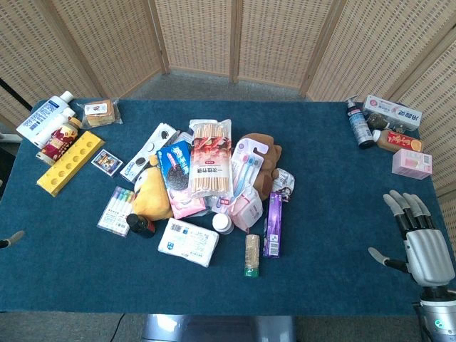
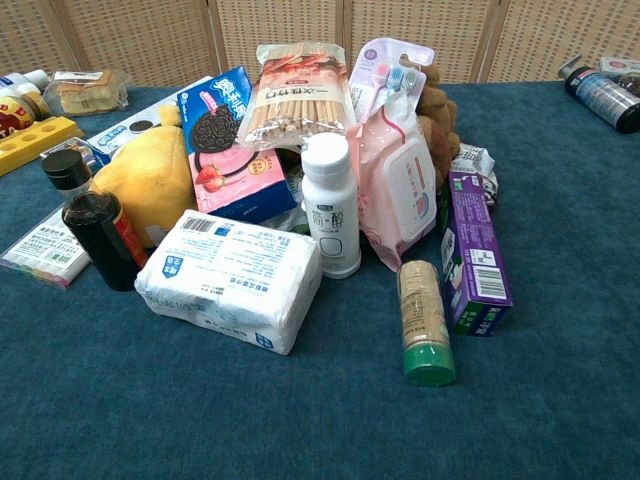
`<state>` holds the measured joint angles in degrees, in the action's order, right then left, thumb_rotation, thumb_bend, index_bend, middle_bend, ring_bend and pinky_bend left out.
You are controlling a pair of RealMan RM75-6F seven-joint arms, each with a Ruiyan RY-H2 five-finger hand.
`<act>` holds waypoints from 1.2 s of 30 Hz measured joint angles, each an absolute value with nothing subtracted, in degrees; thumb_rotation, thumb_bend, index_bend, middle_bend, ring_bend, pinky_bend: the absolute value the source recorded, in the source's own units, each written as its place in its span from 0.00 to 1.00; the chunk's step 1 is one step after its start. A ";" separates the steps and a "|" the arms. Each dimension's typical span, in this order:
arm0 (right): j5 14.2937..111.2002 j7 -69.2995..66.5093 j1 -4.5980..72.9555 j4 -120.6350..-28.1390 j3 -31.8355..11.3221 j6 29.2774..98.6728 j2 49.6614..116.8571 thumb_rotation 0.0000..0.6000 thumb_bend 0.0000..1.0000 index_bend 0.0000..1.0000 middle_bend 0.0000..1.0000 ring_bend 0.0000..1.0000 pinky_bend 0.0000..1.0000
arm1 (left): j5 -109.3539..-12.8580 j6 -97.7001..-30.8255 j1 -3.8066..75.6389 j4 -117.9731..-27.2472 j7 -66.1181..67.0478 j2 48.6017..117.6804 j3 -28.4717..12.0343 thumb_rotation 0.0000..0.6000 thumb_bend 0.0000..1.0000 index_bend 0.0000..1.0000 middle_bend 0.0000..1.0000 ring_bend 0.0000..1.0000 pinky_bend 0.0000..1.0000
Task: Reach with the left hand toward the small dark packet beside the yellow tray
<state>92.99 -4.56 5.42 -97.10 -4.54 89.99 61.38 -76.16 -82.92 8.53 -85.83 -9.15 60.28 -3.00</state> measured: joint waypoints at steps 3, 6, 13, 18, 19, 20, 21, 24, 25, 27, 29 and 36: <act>93.24 -4.45 5.38 -97.27 -4.38 90.10 61.37 1.00 0.00 0.00 0.00 0.00 0.00 | -76.56 -82.52 8.39 -85.47 -9.09 60.33 -3.06 1.00 0.00 0.10 0.00 0.00 0.07; 93.40 -4.58 5.29 -97.51 -4.31 90.32 61.24 1.00 0.00 0.00 0.00 0.00 0.00 | -77.18 -82.53 8.31 -85.30 -9.12 60.35 -3.20 1.00 0.00 0.10 0.00 0.00 0.07; 93.33 -4.50 5.10 -97.81 -4.41 90.75 61.06 1.00 0.00 0.00 0.00 0.00 0.00 | -81.59 -81.84 10.80 -80.18 -7.87 61.46 -3.53 1.00 0.00 0.11 0.00 0.00 0.00; 93.29 -4.67 4.98 -98.14 -4.71 91.41 60.81 1.00 0.00 0.00 0.00 0.00 0.00 | -85.37 -76.77 16.59 -73.97 -6.56 63.13 -3.98 1.00 0.00 0.09 0.00 0.00 0.00; 93.31 -4.70 4.92 -98.18 -4.72 91.52 60.72 1.00 0.00 0.00 0.00 0.00 0.00 | -85.62 -75.43 17.55 -73.36 -6.43 63.51 -4.07 1.00 0.00 0.09 0.00 0.00 0.00; 93.30 -4.77 4.86 -98.22 -4.74 91.61 60.64 1.00 0.00 0.00 0.00 0.00 0.00 | -85.76 -73.46 18.84 -72.61 -6.22 64.07 -4.21 1.00 0.00 0.08 0.00 0.00 0.00; 93.26 -4.90 4.80 -98.24 -4.76 91.71 60.53 1.00 0.00 0.00 0.00 0.00 0.00 | -85.77 -71.86 19.86 -71.93 -6.02 64.56 -4.33 1.00 0.00 0.08 0.00 0.00 0.00; 93.01 -5.31 4.68 -98.23 -4.91 91.92 60.23 1.00 0.00 0.00 0.00 0.00 0.00 | -85.49 -66.30 23.55 -68.59 -5.29 67.00 -4.84 1.00 0.00 0.08 0.00 0.00 0.00; 92.90 -5.46 4.65 -98.22 -4.96 91.97 60.15 1.00 0.00 0.00 0.00 0.00 0.00 | -85.29 -64.69 24.64 -67.31 -5.13 67.96 -5.02 1.00 0.00 0.07 0.00 0.00 0.00; 92.53 -5.81 4.60 -98.15 -5.14 92.03 59.98 1.00 0.00 0.00 0.00 0.00 0.00 | -84.70 -61.30 27.10 -64.13 -4.83 70.41 -5.48 1.00 0.00 0.07 0.00 0.00 0.00; 92.22 -5.92 4.59 -98.01 -5.32 92.04 59.90 1.00 0.00 0.00 0.00 0.00 0.00 | -83.99 -58.59 29.33 -60.97 -4.57 72.87 -6.01 1.00 0.00 0.07 0.00 0.00 0.00; 91.25 -6.06 4.54 -97.31 -5.74 91.96 59.83 1.00 0.00 0.00 0.00 0.00 0.00 | -81.58 -51.32 35.24 -51.83 -3.92 79.56 -7.44 1.00 0.00 0.06 0.00 0.00 0.00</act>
